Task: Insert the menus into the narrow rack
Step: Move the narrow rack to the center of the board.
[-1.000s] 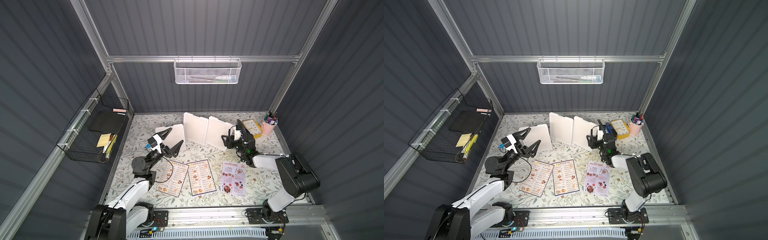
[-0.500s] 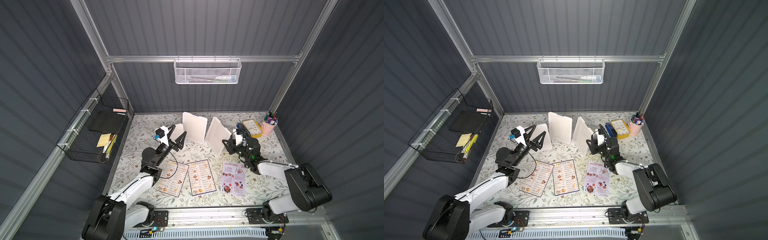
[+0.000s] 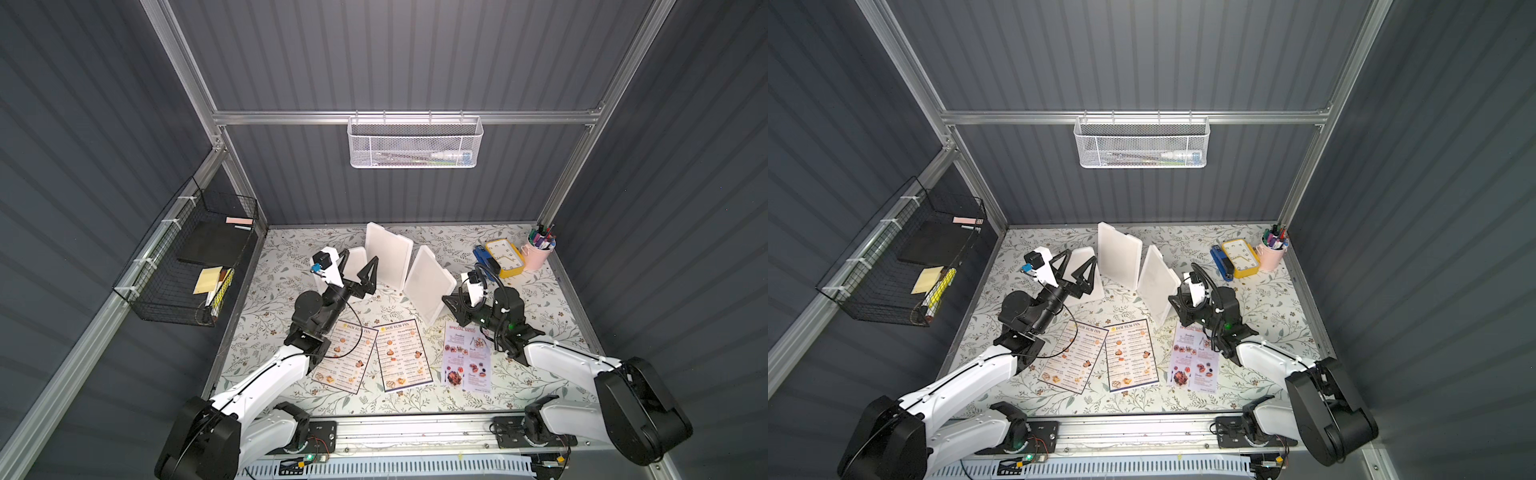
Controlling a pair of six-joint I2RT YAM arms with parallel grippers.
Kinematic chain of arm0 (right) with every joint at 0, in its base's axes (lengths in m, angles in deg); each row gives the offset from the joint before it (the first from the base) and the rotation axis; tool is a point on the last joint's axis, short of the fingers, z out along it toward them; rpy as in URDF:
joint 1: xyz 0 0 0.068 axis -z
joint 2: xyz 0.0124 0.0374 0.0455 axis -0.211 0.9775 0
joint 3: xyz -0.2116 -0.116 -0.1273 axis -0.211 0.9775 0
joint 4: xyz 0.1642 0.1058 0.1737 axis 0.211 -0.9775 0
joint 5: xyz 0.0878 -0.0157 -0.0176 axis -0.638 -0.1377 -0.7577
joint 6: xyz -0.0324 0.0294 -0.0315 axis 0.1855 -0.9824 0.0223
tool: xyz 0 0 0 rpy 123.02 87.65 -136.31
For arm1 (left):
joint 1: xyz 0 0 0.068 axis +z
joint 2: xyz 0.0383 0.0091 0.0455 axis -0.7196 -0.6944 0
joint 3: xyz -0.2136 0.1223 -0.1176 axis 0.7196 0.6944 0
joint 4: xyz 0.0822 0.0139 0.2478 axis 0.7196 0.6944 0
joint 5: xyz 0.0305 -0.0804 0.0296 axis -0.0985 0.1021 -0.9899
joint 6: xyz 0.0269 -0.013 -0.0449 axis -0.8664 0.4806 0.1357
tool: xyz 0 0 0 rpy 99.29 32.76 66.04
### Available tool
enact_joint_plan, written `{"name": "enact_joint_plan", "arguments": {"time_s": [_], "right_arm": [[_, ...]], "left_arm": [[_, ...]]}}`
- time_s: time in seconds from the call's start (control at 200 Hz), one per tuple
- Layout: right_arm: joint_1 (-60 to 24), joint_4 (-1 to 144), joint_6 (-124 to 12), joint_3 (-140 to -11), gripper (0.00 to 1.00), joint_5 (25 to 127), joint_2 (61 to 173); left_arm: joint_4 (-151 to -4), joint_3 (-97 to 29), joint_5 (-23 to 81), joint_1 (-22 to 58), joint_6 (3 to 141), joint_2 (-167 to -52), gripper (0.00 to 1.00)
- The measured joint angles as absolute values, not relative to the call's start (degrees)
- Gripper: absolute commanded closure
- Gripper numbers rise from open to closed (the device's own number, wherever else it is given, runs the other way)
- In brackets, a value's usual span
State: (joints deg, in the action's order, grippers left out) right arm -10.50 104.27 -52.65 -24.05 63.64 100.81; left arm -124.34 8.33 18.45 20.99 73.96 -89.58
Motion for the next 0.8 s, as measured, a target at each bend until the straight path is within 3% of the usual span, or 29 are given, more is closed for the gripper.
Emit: {"name": "enact_joint_plan", "arguments": {"time_s": [0.26, 0.48, 0.8], "right_arm": [[-12.03, 103.24, -52.49, -23.48, 0.81, 62.85, 99.26], [-12.14, 101.82, -53.15, -23.43, 0.51, 65.73, 99.65], [-12.18, 100.29, -53.83, -23.43, 0.45, 76.36, 100.48]], "left_arm": [[-122.92, 8.13, 18.54, 20.96, 74.46, -89.58, 0.01], [-123.31, 8.13, 19.67, 20.59, 74.42, -90.26, 0.01], [-123.34, 8.11, 20.31, 19.83, 73.83, -91.66, 0.01]]}}
